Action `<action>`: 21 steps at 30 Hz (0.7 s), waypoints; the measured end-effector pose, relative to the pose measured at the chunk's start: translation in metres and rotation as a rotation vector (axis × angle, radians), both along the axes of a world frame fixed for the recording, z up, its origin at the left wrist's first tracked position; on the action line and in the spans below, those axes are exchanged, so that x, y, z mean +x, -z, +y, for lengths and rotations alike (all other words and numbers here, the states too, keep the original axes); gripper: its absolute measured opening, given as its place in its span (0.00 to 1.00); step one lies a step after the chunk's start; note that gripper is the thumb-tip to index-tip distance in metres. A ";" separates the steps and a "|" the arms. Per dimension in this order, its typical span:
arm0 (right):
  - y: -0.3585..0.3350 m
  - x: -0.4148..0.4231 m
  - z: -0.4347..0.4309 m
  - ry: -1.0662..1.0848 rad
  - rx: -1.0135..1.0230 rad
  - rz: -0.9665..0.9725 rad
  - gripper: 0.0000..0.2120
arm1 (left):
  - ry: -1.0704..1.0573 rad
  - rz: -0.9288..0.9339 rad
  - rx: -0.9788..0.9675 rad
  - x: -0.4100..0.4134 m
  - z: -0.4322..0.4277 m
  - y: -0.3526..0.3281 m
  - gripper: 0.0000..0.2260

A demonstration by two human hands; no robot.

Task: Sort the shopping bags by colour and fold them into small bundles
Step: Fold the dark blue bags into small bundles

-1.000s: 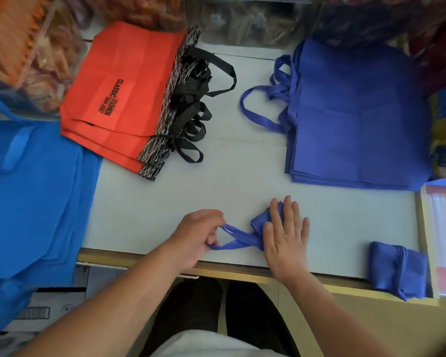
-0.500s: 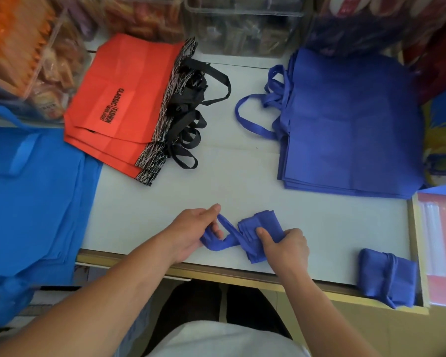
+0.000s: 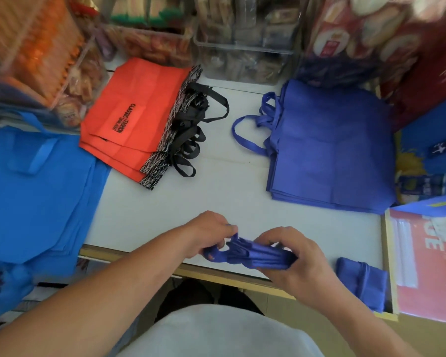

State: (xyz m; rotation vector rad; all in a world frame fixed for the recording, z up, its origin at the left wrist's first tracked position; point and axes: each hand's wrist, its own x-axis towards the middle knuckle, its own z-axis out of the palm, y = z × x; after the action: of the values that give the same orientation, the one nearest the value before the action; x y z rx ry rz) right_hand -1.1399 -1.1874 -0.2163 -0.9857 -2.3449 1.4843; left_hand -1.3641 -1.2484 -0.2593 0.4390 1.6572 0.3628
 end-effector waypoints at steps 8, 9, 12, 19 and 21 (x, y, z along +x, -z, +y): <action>-0.029 0.002 0.010 0.065 0.251 -0.017 0.14 | 0.129 -0.045 0.332 0.016 0.007 -0.074 0.09; -0.030 0.002 0.010 0.078 0.268 -0.025 0.13 | 0.119 -0.046 0.350 0.016 0.005 -0.082 0.10; -0.035 -0.001 0.005 0.050 0.322 -0.075 0.13 | 0.083 -0.068 0.351 0.021 -0.004 -0.102 0.16; -0.055 -0.008 -0.004 0.220 0.179 0.034 0.16 | -0.106 -0.083 0.487 0.038 -0.027 -0.123 0.08; -0.064 -0.003 -0.006 0.334 -0.040 0.143 0.20 | -0.192 -0.199 0.492 0.038 -0.033 -0.126 0.10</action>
State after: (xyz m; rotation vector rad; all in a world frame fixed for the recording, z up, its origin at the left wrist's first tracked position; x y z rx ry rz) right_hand -1.1433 -1.1933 -0.1524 -1.1705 -1.9459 1.4206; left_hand -1.3259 -1.2810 -0.1335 0.5873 1.4106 0.9379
